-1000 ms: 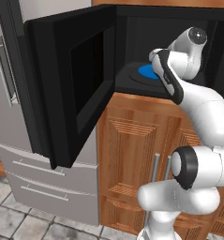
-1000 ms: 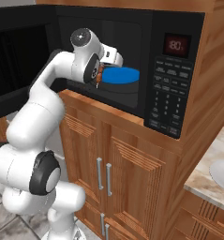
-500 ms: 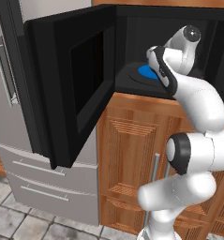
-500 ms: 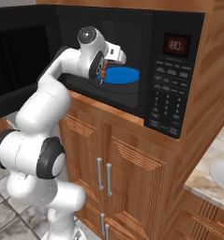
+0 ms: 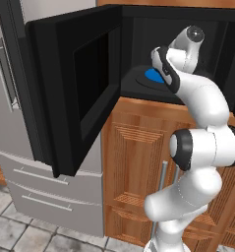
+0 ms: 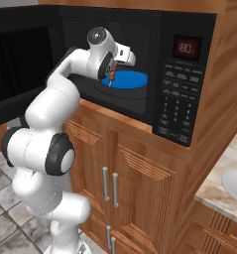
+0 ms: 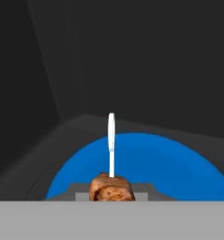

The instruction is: Pick the kebab skewer from the counter and place it in the microwave. Then turn on the microwave.

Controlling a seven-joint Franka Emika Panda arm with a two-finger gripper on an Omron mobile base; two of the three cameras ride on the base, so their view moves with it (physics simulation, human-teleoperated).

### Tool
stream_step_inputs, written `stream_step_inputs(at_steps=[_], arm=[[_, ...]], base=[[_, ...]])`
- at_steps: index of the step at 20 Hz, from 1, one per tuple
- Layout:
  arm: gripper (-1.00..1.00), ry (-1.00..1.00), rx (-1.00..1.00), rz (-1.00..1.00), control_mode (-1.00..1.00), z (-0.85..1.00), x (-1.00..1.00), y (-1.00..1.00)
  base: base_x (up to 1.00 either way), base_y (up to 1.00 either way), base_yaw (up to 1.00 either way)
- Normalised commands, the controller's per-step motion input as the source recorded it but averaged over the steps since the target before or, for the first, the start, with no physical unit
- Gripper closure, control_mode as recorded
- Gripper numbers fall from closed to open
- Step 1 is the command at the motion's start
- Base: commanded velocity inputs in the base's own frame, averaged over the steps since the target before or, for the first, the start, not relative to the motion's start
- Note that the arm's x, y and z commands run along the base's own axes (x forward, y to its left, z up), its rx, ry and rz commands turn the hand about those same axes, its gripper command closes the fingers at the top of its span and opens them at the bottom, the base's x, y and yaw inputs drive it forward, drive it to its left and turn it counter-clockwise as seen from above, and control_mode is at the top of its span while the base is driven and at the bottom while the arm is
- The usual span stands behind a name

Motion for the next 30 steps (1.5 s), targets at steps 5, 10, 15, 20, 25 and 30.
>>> stream_step_inputs(at_steps=[5, 10, 15, 20, 25, 30], arm=[[1.0, 0.0, 0.0, 0.0, -1.0, -0.19, 0.34, -0.05], [1.0, 0.0, 0.0, 0.0, -1.0, -0.13, 0.38, -0.08], [1.0, 0.0, 0.0, 0.0, -1.0, -0.08, 0.38, -0.06], [1.0, 0.03, 0.0, 0.0, -1.0, 0.0, 0.18, 0.0], [-1.0, 0.03, 0.0, 0.0, -1.0, 0.0, 0.02, 0.0], [-1.0, 0.01, 0.0, 0.0, -1.0, 0.0, 0.0, 0.0]], base=[[0.0, 0.0, 0.0], [0.0, 0.0, 0.0], [0.0, 0.0, 0.0], [0.0, 0.0, 0.0], [0.0, 0.0, 0.0], [0.0, 0.0, 0.0]])
